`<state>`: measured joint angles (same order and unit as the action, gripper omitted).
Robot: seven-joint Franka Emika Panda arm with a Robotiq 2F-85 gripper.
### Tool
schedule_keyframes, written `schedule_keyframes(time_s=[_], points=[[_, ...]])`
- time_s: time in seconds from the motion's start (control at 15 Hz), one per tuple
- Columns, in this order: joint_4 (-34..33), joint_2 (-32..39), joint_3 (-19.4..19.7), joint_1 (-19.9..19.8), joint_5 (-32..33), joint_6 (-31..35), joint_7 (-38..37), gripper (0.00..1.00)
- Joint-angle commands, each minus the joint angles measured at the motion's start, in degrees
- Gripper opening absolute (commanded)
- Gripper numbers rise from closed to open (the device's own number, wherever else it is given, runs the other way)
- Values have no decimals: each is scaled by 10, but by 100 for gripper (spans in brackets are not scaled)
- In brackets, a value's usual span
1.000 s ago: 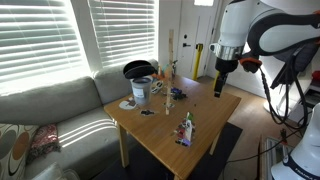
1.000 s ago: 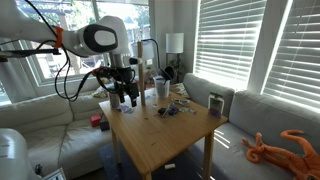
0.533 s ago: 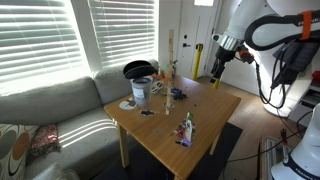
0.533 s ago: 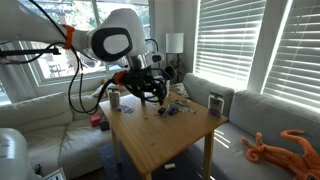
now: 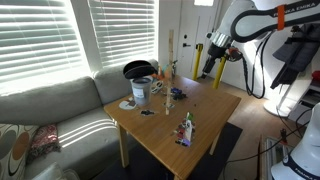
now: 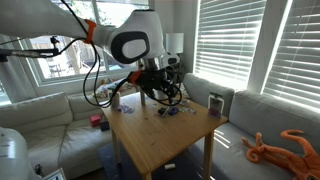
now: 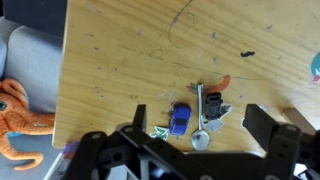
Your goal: Pick up the black object and put it near the bottom right corner of the table
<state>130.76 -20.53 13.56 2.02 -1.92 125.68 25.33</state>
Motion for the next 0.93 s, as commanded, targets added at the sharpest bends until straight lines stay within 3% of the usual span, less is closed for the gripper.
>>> schedule_keyframes(time_s=[0.0,0.27,0.67,0.87], points=[[-9,14,-17,-12,-9,-1,2,100],[-23,34,-22,-11,-12,-1,0,100],[-61,123,-44,4,-54,100,-5,100],[-91,162,-60,4,-76,90,6,100]])
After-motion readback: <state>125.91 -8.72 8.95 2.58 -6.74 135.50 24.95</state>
